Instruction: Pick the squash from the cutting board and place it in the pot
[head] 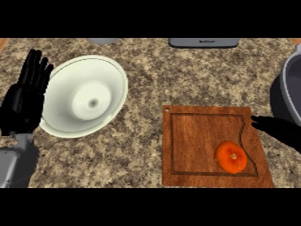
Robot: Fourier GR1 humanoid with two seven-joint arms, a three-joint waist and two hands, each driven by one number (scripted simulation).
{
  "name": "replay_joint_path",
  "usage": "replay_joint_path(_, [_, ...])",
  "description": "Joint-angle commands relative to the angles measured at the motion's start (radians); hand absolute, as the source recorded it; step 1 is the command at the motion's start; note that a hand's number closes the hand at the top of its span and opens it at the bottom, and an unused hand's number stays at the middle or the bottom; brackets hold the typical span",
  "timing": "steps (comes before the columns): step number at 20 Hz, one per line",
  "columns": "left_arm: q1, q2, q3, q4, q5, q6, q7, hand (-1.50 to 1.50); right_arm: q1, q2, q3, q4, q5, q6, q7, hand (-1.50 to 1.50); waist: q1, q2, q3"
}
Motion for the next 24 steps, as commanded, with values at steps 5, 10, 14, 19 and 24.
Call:
replay_joint_path(5, [0.007,-0.034,0.002,0.056,-0.034,-0.030,-0.055,0.00,-0.013,0.129,0.080,0.077,0.185,-0.044,-0.062,-1.50,0.001,0.001,0.000])
replay_joint_path(10, [-0.053,-0.030,0.034,0.071,-0.034,-0.032,-0.020,0.00,-0.017,0.201,0.077,0.035,0.220,-0.034,-0.062,-1.50,-0.001,0.001,0.000])
replay_joint_path(14, [0.027,-0.054,-0.001,-0.014,-0.067,-0.020,-0.003,0.00,0.024,0.232,0.083,-0.060,0.260,0.003,0.036,-1.50,-0.001,-0.001,0.000])
replay_joint_path(19, [0.021,-0.044,0.027,-0.062,-0.043,-0.027,0.038,0.00,-0.037,0.291,0.122,0.137,0.405,-0.118,0.001,-1.50,0.006,0.000,0.000])
replay_joint_path(24, [-0.044,-0.047,0.066,0.064,-0.048,-0.046,-0.013,0.00,-0.077,0.365,0.136,0.149,0.428,-0.072,0.027,-1.50,0.001,0.001,0.000])
